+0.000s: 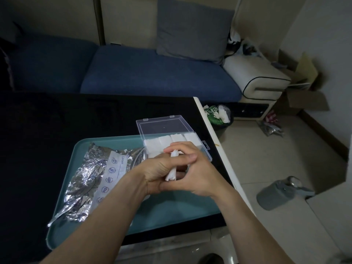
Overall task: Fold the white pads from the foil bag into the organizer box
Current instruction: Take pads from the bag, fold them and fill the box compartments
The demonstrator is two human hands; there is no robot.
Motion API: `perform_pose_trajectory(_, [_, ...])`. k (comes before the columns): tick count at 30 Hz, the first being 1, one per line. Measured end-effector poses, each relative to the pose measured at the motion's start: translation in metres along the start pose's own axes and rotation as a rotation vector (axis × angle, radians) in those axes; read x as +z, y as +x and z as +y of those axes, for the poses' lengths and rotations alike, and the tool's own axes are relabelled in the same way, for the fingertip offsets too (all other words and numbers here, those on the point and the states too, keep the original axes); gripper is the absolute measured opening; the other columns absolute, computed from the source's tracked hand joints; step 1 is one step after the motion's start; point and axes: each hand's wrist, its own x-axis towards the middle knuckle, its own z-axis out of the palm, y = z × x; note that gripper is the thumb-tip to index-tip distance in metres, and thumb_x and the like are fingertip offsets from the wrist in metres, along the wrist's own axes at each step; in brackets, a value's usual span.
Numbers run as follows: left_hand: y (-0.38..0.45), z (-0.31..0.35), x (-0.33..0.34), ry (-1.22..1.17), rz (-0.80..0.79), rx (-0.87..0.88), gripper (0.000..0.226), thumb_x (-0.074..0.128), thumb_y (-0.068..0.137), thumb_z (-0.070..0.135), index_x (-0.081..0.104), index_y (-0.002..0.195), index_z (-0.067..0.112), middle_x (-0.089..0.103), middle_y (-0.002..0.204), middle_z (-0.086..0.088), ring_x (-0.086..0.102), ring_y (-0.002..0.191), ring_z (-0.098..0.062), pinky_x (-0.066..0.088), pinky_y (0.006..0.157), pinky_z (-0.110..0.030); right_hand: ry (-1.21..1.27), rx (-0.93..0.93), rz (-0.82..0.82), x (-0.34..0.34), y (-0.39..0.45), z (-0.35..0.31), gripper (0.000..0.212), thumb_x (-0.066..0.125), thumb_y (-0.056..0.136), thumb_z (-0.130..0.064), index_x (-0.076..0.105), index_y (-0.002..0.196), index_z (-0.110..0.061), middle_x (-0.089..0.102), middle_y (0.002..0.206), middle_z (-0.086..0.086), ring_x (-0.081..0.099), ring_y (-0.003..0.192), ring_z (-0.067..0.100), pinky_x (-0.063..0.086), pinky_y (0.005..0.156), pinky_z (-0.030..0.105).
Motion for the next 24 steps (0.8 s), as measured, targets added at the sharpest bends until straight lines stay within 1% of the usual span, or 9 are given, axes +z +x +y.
perform_pose_trajectory(3, [-0.004,0.000,0.002,0.033,0.022,-0.034,0.083,0.091,0.056,0.037,0.059,0.123,-0.001,0.064,0.111,-0.023,0.065,0.084,-0.023,0.056,0.069,-0.029,-0.031,0.009,0.012,0.010,0.000,-0.001,0.077,0.090,0.051,-0.044,0.060,0.121,-0.043,0.042,0.132,-0.023,0.048,0.126,0.004,0.047,0.104,0.028])
perform_pose_trajectory(5, [-0.004,0.001,-0.002,-0.002,0.032,-0.045,0.074,0.094,0.052,0.044,0.064,0.108,0.006,0.060,0.093,-0.015,0.060,0.071,-0.018,0.052,0.060,-0.025,0.062,0.023,-0.031,0.007,-0.001,-0.004,0.076,0.093,0.054,-0.039,0.059,0.122,-0.041,0.042,0.134,-0.025,0.051,0.125,0.002,0.047,0.101,0.023])
perform_pose_trajectory(7, [-0.003,0.003,-0.006,-0.054,0.003,-0.043,0.077,0.093,0.052,0.053,0.058,0.107,0.011,0.036,0.077,-0.004,0.035,0.061,-0.012,0.033,0.057,-0.021,0.185,0.058,-0.137,-0.004,0.000,-0.007,0.074,0.094,0.063,-0.021,0.058,0.126,-0.031,0.048,0.134,-0.023,0.054,0.121,-0.004,0.046,0.094,0.011])
perform_pose_trajectory(9, [-0.003,0.004,-0.006,-0.084,-0.050,-0.042,0.085,0.084,0.057,0.066,0.054,0.112,0.010,0.021,0.068,0.002,0.017,0.056,-0.009,0.018,0.056,-0.020,0.211,0.046,-0.209,-0.017,0.000,-0.008,0.063,0.083,0.073,-0.012,0.057,0.129,-0.024,0.057,0.132,-0.012,0.055,0.121,-0.003,0.043,0.095,0.010])
perform_pose_trajectory(11, [-0.004,0.005,-0.003,-0.026,-0.038,-0.028,0.084,0.068,0.067,0.076,0.053,0.115,0.009,0.026,0.057,0.004,0.019,0.045,-0.007,0.019,0.043,-0.018,0.255,0.049,-0.181,-0.022,0.000,-0.004,0.055,0.065,0.070,-0.009,0.062,0.124,-0.019,0.061,0.128,-0.007,0.056,0.122,0.001,0.041,0.100,0.015])
perform_pose_trajectory(14, [0.003,0.002,0.008,0.168,0.218,0.052,0.076,0.042,0.084,0.078,0.057,0.108,0.008,0.035,0.054,-0.001,0.027,0.039,-0.011,0.020,0.040,-0.019,0.248,0.154,-0.076,-0.023,-0.002,0.002,0.049,0.055,0.063,-0.014,0.070,0.108,-0.026,0.060,0.127,-0.015,0.052,0.123,-0.003,0.038,0.099,0.021])
perform_pose_trajectory(19, [0.011,-0.003,0.021,0.152,0.769,0.389,0.047,0.037,0.104,0.043,0.069,0.095,0.009,0.059,0.050,0.006,0.053,0.045,-0.011,0.040,0.049,-0.025,0.447,0.277,0.073,-0.019,-0.008,0.005,0.067,0.073,0.071,-0.032,0.050,0.134,-0.035,0.063,0.118,-0.002,0.065,0.106,0.015,0.055,0.094,0.037])
perform_pose_trajectory(21, [0.014,-0.006,0.020,0.223,0.852,0.515,0.052,0.031,0.105,0.045,0.068,0.091,0.012,0.067,0.070,0.002,0.064,0.064,-0.010,0.050,0.061,-0.029,0.497,0.359,0.023,-0.012,-0.010,0.003,0.063,0.080,0.075,-0.041,0.054,0.131,-0.028,0.070,0.109,0.002,0.071,0.098,0.016,0.057,0.091,0.040])
perform_pose_trajectory(24, [0.021,-0.011,0.017,0.335,0.833,0.573,0.052,0.029,0.104,0.048,0.065,0.094,0.012,0.071,0.085,-0.011,0.069,0.083,-0.028,0.055,0.074,-0.042,0.601,0.417,0.037,-0.006,-0.009,-0.002,0.028,0.078,0.086,-0.020,0.068,0.110,-0.009,0.075,0.095,0.013,0.073,0.083,0.021,0.061,0.080,0.034])
